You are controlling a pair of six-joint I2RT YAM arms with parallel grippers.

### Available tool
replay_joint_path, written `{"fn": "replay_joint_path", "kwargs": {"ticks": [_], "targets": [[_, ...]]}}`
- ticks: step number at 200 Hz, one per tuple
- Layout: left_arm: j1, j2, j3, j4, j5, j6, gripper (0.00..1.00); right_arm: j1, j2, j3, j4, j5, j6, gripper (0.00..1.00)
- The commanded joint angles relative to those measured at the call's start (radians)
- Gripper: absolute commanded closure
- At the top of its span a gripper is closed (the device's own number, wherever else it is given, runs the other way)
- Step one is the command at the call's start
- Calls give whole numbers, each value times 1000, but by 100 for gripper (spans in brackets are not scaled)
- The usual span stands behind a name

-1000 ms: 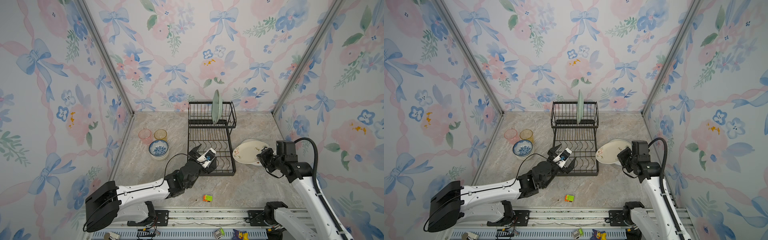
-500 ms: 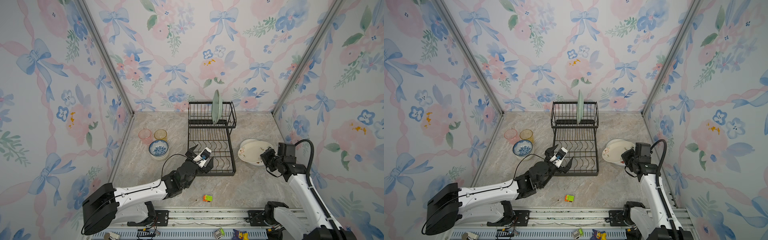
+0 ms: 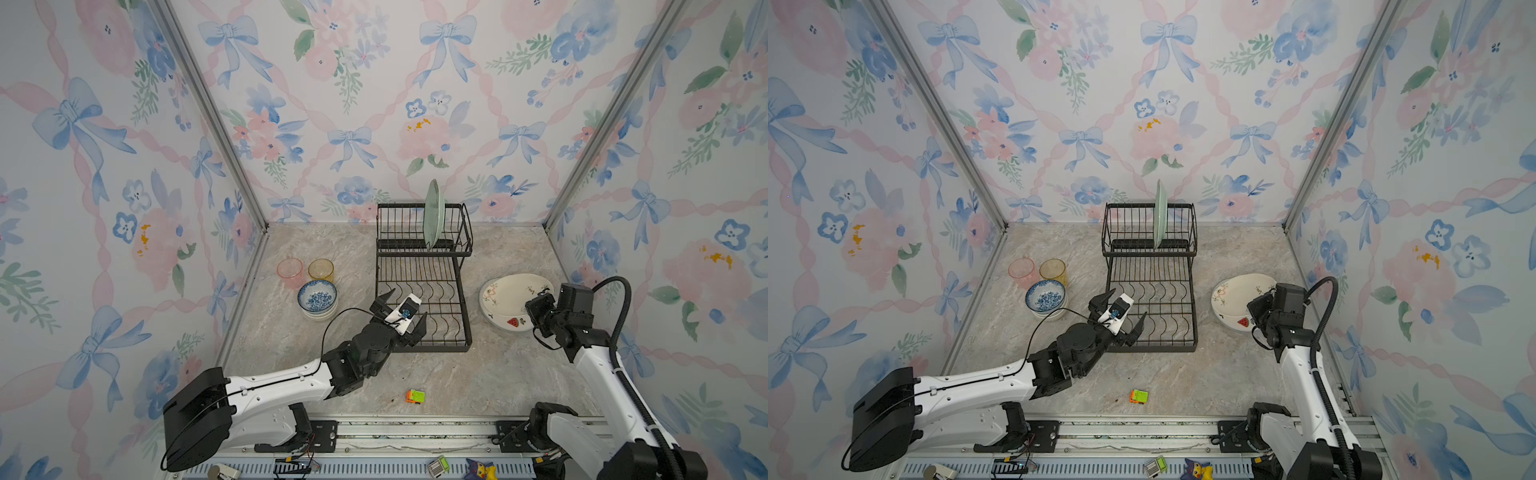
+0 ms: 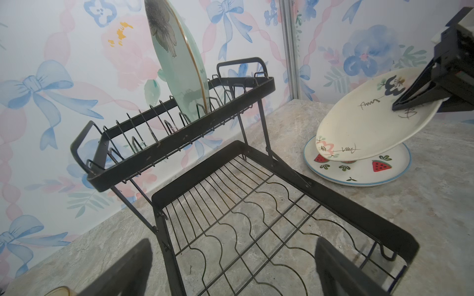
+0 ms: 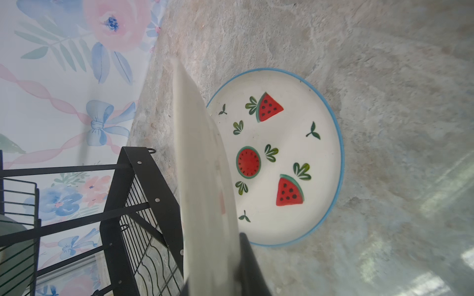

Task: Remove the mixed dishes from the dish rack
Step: 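Lower the cream floral plate onto the watermelon plate and open the right gripper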

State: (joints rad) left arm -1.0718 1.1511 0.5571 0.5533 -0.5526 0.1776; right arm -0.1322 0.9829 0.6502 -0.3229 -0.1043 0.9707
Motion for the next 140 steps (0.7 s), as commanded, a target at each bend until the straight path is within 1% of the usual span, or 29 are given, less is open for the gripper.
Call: {"fn": "replay_joint_path", "kwargs": {"ticks": [1,45,90,140], "targets": [[8,-16,1,20,2,-18,2,-12,22,14,115,-24,-29,100],[8,-8,7,20,-3,-21,2,-20,57,-9,152,-24,-18,100],[11,-2,12,20,-4,-22,2,-36,108,-48,204,-50,6,100],[18,17,24,20,-10,-28,2,-37,164,-61,216,-61,16,100]]}}
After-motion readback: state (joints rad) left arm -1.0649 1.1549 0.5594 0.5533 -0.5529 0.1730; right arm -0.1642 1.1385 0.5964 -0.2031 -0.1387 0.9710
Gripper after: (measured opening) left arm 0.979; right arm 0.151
